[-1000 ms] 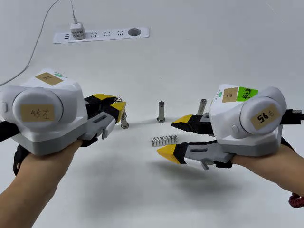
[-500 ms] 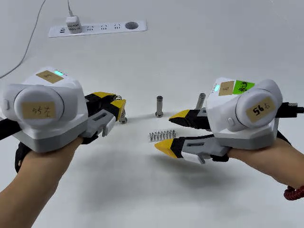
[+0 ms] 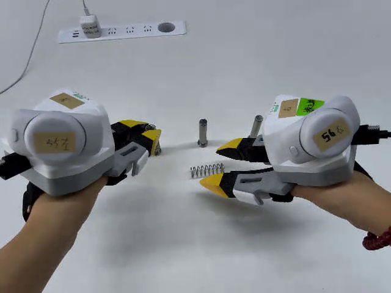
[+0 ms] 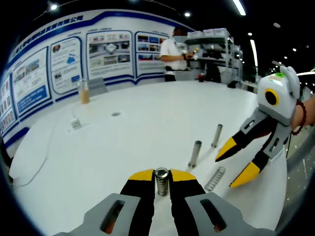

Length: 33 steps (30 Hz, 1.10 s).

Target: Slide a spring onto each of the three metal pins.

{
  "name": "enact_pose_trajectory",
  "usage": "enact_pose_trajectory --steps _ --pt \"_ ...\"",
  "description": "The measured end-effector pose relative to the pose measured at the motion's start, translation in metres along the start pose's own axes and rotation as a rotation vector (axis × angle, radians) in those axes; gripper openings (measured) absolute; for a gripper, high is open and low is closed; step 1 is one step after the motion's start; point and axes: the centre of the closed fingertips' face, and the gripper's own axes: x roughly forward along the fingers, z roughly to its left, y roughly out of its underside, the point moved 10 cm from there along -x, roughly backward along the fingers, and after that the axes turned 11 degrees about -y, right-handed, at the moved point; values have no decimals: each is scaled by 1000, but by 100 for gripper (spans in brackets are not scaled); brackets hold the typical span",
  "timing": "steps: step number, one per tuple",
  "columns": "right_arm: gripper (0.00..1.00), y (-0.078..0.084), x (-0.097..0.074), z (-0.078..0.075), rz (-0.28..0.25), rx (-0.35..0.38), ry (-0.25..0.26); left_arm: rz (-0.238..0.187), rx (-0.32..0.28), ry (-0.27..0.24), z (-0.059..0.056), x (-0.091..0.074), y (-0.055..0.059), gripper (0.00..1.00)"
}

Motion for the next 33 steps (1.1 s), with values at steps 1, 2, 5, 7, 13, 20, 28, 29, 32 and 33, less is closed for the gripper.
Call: enact_pose_trajectory --steps 1,2,5,7,13,20,28,29,32,33 --pt "34 0 0 0 0 1 1 3 -1 1 0 0 0 10" --pt "34 0 0 -1 0 2 3 3 -2 3 -1 1 1 10" --pt "34 0 -1 -2 -3 5 8 10 1 0 0 3 3 11" --pt "34 0 -1 -2 -3 6 8 7 -4 -1 0 3 4 11" --pt "34 0 0 -2 3 2 3 7 -5 1 -1 3 4 11" --pt "33 0 0 -4 31 -21 -2 5 -15 -8 1 1 2 17" --pt "28 0 -2 -7 94 -55 -17 5 -67 5 2 -14 -5 31" --pt "28 0 -2 -8 101 -60 -18 6 -70 5 2 -16 -6 33" --pt "27 0 -2 -9 119 -69 -26 -6 -86 3 4 -22 -8 38" --pt "26 0 -2 -10 122 -75 -26 -8 -86 2 4 -24 -9 40"
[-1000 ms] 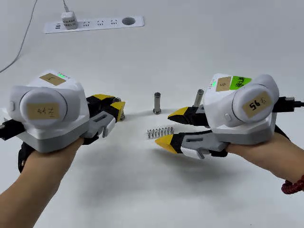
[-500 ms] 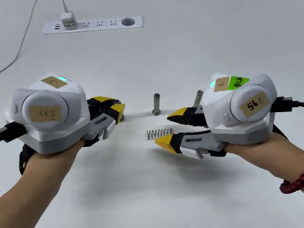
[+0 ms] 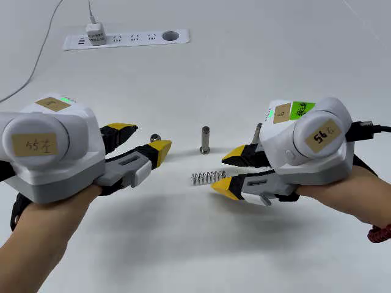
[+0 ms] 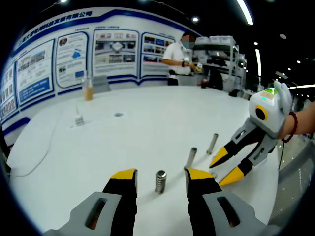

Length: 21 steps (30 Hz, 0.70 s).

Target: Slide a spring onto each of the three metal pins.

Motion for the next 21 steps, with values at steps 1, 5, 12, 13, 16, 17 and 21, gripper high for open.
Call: enact_pose_trajectory --steps 1,5,12,13,16,17,21 --pt "25 0 0 0 4 -6 -2 -2 -1 -3 0 -2 0 43" --pt "23 0 2 -1 33 -37 -21 -8 -18 0 0 -8 -1 51" --pt "20 1 4 -3 63 -84 -45 -1 -15 5 -1 -14 -1 60" --pt "19 1 5 -3 66 -91 -47 -1 -16 7 -1 -15 0 61" --pt "18 0 6 -5 76 -107 -52 2 -12 3 -2 -16 0 66" --pt "17 0 6 -5 81 -114 -55 5 -3 1 -2 -16 1 68" --pt "16 1 8 -6 90 -123 -65 6 2 -1 -2 -18 1 71"
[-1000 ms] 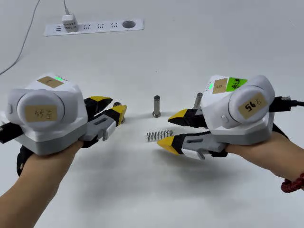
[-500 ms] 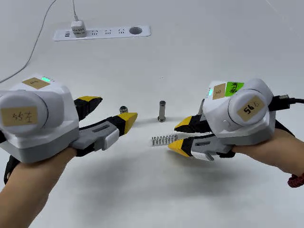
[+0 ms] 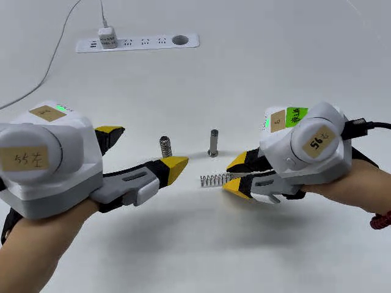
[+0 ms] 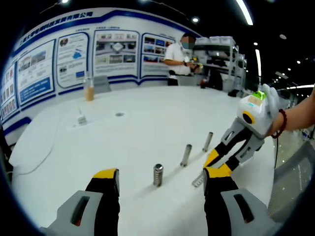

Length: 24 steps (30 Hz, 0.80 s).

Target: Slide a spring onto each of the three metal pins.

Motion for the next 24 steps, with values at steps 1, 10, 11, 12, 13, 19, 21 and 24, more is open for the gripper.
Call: enact_pose_trajectory --steps 1,10,11,12,13,19,21,24 --pt "15 1 1 0 12 -4 1 -1 0 1 0 -1 0 72" --pt "12 5 1 0 24 11 0 6 -11 -12 1 -5 4 71" --pt "12 5 1 1 20 17 -3 5 -15 -12 1 -6 5 70" --pt "12 5 1 1 19 18 -4 6 -17 -13 1 -6 5 70" --pt "12 5 1 1 17 16 -4 7 -17 -15 1 -7 6 70" --pt "11 5 1 4 -23 55 -10 9 -25 -20 1 -11 7 68" --pt "11 4 1 5 -49 82 -6 6 -32 -22 2 -12 7 67" --pt "10 4 -2 6 -81 106 4 1 -34 -22 2 -14 6 66"
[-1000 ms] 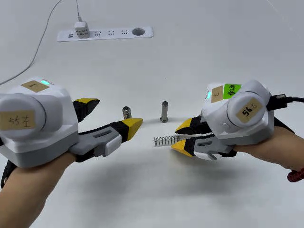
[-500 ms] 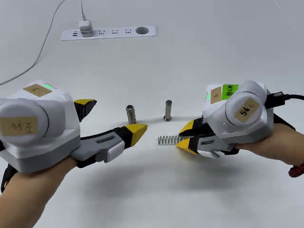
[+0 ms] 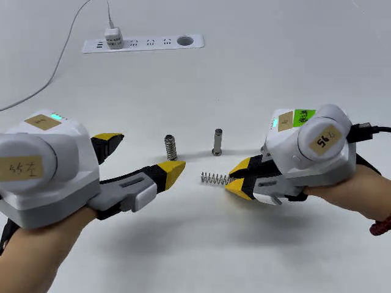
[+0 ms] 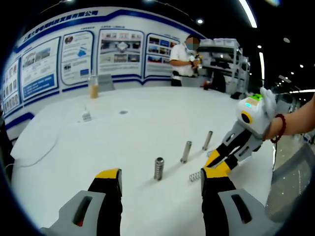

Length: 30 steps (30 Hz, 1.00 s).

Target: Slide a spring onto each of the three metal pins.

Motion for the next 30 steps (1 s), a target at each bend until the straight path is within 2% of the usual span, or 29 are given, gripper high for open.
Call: enact_pose_trajectory --steps 8,16,23,26,30 --pt "10 -7 -9 5 -75 18 17 -6 -26 7 -3 -6 -1 62" --pt "10 -24 -19 11 -190 25 28 -31 -79 43 -9 -12 -5 54" --pt "10 -34 -22 16 -257 32 17 -30 -108 77 -17 -13 -4 48" --pt "10 -37 -23 18 -283 39 10 -27 -187 107 -20 -13 -4 47" --pt "10 -39 -23 20 -299 40 2 -43 -292 134 -18 -12 -4 44"
